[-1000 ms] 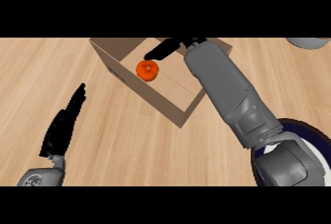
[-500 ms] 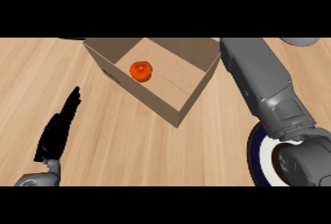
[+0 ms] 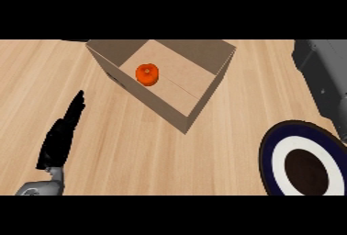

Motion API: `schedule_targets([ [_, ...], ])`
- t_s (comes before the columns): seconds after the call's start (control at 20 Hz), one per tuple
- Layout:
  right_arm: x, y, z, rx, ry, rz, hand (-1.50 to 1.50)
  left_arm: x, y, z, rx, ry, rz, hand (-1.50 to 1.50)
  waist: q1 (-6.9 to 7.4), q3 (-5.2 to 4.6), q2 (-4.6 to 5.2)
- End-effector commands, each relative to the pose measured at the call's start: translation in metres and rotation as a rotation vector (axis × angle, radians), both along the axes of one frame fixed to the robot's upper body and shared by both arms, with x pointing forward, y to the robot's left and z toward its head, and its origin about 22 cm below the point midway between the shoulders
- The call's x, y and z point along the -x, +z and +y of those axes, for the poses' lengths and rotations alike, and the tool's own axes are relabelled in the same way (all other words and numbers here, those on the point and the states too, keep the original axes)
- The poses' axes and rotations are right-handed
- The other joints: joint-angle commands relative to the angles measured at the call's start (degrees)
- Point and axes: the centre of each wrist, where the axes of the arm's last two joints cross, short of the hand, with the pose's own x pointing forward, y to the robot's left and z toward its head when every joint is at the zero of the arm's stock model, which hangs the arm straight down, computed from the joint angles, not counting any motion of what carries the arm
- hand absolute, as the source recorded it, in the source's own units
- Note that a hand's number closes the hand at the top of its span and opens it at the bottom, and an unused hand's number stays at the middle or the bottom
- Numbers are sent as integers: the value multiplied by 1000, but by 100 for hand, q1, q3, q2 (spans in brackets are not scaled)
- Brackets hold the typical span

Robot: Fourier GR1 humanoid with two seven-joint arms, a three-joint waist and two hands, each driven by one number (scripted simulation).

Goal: Pick the squash from the plate and place it in the cardboard box

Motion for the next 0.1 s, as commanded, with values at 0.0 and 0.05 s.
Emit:
schedule_targets([
  [0.0,13,-7,-58,0,14,-2,-150,5,-10,13,-1,-2,-10,0,26,1,24],
  [0.05,11,2,-56,20,17,-31,-150,-7,3,-3,1,-15,-17,0,57,6,45],
])
